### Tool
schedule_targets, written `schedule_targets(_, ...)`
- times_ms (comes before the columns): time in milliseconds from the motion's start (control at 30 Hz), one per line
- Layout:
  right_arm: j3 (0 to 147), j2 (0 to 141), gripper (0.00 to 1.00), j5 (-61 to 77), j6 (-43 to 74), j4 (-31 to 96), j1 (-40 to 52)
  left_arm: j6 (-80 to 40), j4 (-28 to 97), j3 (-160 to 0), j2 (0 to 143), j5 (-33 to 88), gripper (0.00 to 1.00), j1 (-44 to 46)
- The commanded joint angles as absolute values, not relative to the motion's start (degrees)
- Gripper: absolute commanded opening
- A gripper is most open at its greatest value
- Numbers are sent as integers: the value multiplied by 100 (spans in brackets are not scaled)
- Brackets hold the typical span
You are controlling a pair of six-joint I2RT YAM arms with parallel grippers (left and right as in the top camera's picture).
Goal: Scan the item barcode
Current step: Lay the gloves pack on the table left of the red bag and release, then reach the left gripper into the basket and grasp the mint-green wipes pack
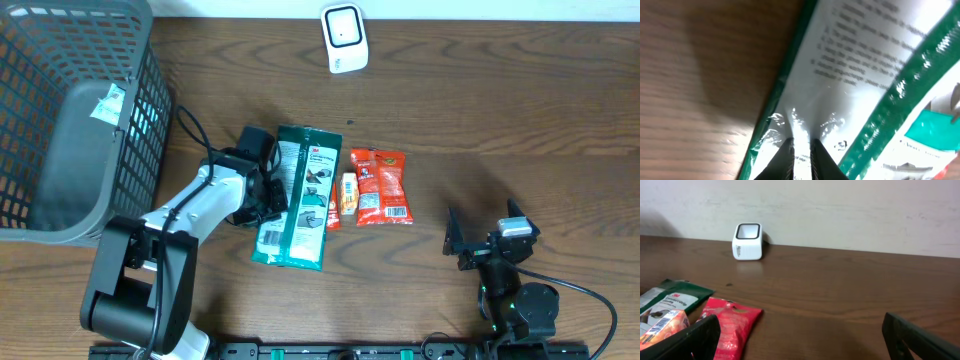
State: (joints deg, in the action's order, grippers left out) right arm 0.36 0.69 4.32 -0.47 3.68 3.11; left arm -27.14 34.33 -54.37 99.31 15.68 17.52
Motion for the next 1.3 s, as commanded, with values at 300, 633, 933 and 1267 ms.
schedule_targets(300,30,38,99,458,-73,390,250,-2552,3767,-5885,8923,1688,15,1675)
schedule_targets(633,30,38,99,458,-73,388,250,-2508,4021,-5867,8947,1691,59,1673)
schedule_targets(933,30,38,99,458,-73,388,250,-2128,4501,-7015,8862,2213,75,1525)
schedule_targets(1267,30,38,99,458,-73,388,250,-1756,6265,-10829,8864,1483,76,810)
